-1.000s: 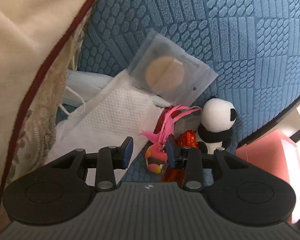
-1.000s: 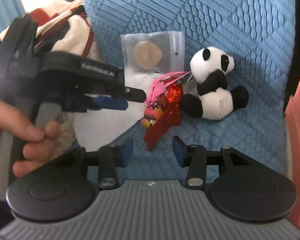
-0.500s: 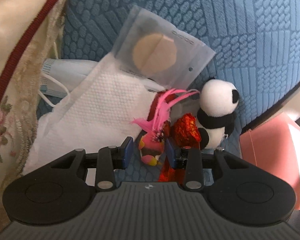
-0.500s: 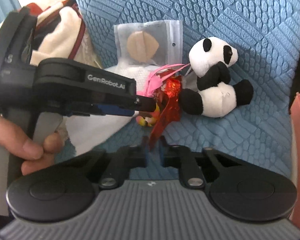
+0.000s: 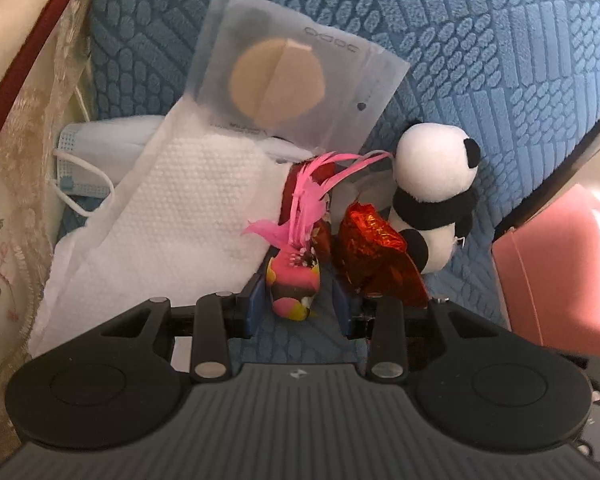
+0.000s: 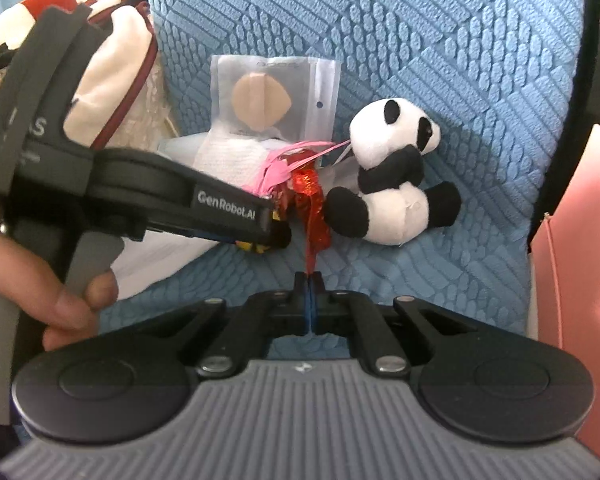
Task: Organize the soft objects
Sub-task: 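Close the left gripper on the pink bird while the right closes on the red packet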
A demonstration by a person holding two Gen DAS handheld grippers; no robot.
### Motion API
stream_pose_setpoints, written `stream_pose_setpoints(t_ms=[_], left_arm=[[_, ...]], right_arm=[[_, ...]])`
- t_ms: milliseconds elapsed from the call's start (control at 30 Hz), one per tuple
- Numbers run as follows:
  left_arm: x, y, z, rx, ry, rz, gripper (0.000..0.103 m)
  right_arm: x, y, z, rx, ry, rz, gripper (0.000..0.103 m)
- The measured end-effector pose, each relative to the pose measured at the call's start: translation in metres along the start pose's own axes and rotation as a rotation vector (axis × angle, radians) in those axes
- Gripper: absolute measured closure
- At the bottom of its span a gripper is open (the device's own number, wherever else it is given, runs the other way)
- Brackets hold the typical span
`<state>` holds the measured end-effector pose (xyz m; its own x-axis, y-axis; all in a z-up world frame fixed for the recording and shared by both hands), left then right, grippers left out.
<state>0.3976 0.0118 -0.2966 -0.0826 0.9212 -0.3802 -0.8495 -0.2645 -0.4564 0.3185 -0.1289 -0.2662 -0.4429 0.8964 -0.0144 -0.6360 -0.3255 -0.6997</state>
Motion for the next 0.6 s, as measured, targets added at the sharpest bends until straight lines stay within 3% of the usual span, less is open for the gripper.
stream_pose_setpoints(t_ms=[100,467,600], left_arm=[[0.002,0.000,0.000,-0.015,-0.015,0.006,0.069],[-0.019,0.018,0.025,-0.044,-0.022,-0.064,0.070],[-0.019,0.029,0.040,-0.046,-0.002,-0.046,0.070]], right_arm=[[-0.003,0.002,0.006,-0.012,0.013,0.014,0.099],[0.006,0.008,0.023,-0.020,0.056,0.020,0.099],[0.007,0.016,0.031,-0.014,0.066,0.014,0.100]])
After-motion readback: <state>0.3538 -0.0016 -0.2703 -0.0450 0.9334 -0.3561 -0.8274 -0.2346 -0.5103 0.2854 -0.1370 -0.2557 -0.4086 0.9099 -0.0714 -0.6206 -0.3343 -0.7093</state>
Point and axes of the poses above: each gripper's, at about its wrist camera, not at the fingertips, and z roughly against the way its jaws point, x to its left, y to its underside, the point moved 4 cm from there along -z, roughly the way its jaws point, and after that the axes turned 9 degrees about z, right-handed, at the moved point
